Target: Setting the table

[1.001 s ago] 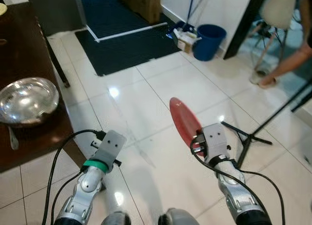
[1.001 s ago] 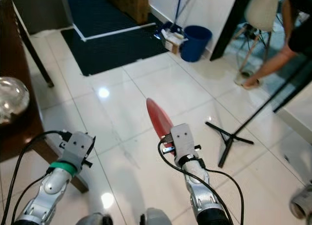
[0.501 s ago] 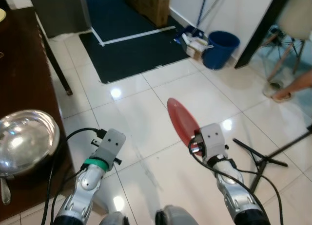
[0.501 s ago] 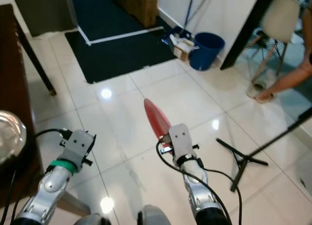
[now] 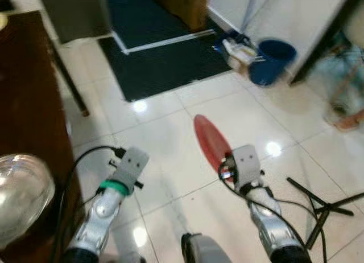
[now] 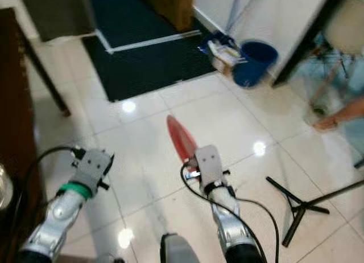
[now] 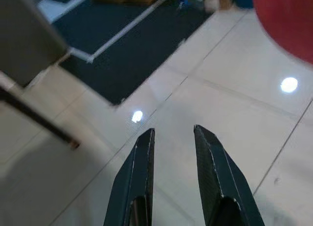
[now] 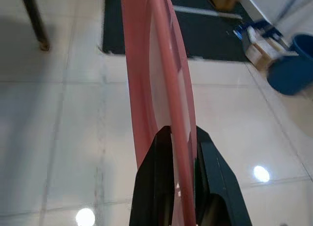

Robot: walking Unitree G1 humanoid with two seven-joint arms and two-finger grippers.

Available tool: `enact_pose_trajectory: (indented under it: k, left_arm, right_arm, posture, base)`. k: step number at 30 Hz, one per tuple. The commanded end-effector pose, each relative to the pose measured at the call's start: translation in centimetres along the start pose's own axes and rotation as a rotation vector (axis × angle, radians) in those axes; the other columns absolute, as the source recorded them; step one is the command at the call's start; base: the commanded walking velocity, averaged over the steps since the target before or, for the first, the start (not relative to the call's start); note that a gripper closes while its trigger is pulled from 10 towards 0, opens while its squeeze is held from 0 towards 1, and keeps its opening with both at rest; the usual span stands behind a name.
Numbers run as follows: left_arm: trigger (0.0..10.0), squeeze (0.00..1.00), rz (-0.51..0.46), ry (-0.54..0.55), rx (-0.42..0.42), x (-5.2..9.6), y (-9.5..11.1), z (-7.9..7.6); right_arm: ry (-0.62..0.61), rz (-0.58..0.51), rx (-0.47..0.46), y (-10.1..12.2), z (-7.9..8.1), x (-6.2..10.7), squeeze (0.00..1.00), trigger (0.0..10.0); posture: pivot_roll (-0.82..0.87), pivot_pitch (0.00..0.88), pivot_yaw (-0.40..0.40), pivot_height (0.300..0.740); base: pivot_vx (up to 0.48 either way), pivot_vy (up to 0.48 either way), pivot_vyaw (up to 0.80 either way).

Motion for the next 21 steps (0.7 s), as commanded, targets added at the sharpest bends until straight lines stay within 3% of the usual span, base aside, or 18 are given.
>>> enact_pose_trajectory:
  k: [1,21]
  left_arm:
    - [10.0,0.00,0.017,-0.013,0.006,0.16,-0.40,-0.50]
    - [10.0,0.00,0.024,-0.025,-0.012,0.15,-0.57,-0.36]
  right_arm:
    - [-0.001,0.035,0.002,-1.14,-0.02,0.62,0.00,10.0]
    - [-0.003,0.033,-0.001,-1.13,0.13,0.60,0.00,10.0]
  posture:
    - [-0.15,0.000,0.021,0.740]
    - [-0.15,0.000,0.028,0.740]
  base:
    - [0.000,0.000,0.00]
    - [0.000,-0.020,0.00]
Point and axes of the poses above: a point about 5 cm out from each wrist's last joint towards the gripper, its own x axis pointing back from the gripper into the wrist, its own y axis along the axis of the wrist's last joint, z = x × y, the point moved 4 cm from there along -x, pointing out of the wrist towards the gripper, and after that the axes turned 2 degrees about x, right-handed, at the moved point
